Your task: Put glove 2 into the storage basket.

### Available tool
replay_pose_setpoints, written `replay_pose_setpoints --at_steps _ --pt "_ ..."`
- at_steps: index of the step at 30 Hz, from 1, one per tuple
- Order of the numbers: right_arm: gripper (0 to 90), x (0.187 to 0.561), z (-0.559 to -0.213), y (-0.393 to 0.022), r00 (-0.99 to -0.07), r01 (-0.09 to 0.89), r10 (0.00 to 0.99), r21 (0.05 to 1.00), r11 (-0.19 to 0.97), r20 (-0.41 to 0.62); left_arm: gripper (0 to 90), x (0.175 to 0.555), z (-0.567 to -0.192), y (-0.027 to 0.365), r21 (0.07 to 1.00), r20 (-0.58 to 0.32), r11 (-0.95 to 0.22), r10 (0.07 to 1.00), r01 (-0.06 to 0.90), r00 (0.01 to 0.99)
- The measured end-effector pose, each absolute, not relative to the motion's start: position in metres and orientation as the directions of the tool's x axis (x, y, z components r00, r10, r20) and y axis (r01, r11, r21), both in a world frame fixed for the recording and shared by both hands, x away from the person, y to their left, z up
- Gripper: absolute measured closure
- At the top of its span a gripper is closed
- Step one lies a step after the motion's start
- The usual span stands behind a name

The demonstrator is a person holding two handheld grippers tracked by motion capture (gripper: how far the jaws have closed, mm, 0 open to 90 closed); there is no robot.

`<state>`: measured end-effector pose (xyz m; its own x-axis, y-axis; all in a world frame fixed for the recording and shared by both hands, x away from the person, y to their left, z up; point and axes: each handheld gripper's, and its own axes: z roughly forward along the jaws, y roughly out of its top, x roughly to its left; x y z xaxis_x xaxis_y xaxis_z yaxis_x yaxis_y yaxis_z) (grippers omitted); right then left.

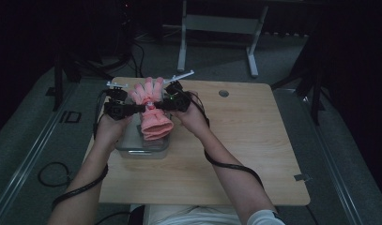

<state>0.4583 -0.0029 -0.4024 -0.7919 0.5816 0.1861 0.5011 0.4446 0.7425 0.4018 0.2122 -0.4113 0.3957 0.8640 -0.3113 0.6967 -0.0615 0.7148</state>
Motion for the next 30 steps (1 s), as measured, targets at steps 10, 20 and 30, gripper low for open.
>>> replay_pose_setpoints --at_steps 10,20,30 --pt "69.4 0.468 -0.436 0.020 -0.783 0.540 0.585 0.698 0.470 0.212 80.6 0.412 -0.446 0.229 0.652 -0.357 -0.038 0.866 0.758 0.351" --pt "69.3 0.478 -0.476 0.023 -0.765 0.592 0.595 0.632 0.500 0.246 80.0 0.422 -0.482 0.227 0.568 -0.394 -0.025 0.870 0.823 0.298" --pt "59.7 0.485 -0.483 0.030 -0.757 0.602 0.616 0.598 0.529 0.218 64.1 0.428 -0.486 0.222 0.545 -0.298 -0.072 0.915 0.835 0.273"
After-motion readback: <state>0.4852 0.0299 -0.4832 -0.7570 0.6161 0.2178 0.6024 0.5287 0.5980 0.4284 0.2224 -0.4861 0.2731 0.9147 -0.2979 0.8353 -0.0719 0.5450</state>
